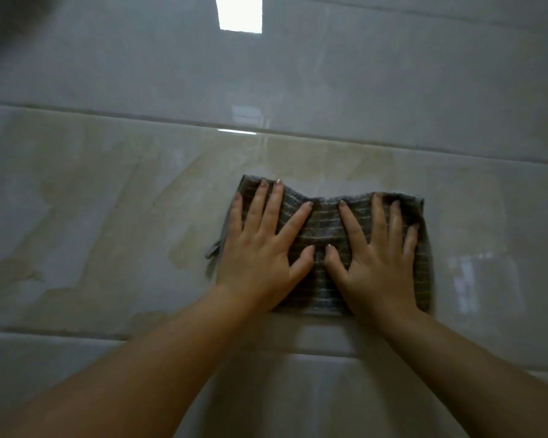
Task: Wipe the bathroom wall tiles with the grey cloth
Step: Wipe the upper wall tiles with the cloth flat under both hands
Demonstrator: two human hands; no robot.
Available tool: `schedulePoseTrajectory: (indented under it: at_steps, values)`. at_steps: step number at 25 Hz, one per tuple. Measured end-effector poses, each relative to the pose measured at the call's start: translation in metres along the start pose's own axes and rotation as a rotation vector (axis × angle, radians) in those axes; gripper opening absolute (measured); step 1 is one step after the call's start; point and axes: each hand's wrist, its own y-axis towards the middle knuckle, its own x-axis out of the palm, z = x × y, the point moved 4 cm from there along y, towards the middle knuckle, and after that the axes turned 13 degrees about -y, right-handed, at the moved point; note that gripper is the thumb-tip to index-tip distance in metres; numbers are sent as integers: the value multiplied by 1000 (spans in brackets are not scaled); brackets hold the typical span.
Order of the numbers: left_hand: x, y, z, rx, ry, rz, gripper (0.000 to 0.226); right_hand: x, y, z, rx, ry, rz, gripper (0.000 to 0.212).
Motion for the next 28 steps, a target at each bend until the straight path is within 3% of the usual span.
schedulePoseTrajectory:
  at_steps: [3,8,13,16,20,23,28]
  values:
    - [-1,53,16,22,27,-38,68,0,34,26,118,-15,-56,79]
    - [-17,109,-7,-60,23,-59,68,-7,102,19,75,-21,-109,71]
    - [-36,80,-64,-124,39,-1,73,-16,98,-46,-70,15,-25,71]
    - [-31,39,-57,-106,14,44,77,-13,54,-50,-164,49,15,69]
    - [-11,32,-9,-29,-15,-8,72,-5,30,1,-33,-10,-41,74]
    - [-18,57,-12,-49,8,-49,67,-11,56,-4,99,-14,-101,82]
    - [-40,26,-84,-165,32,32,75,-18,57,-82,-70,0,-35,72]
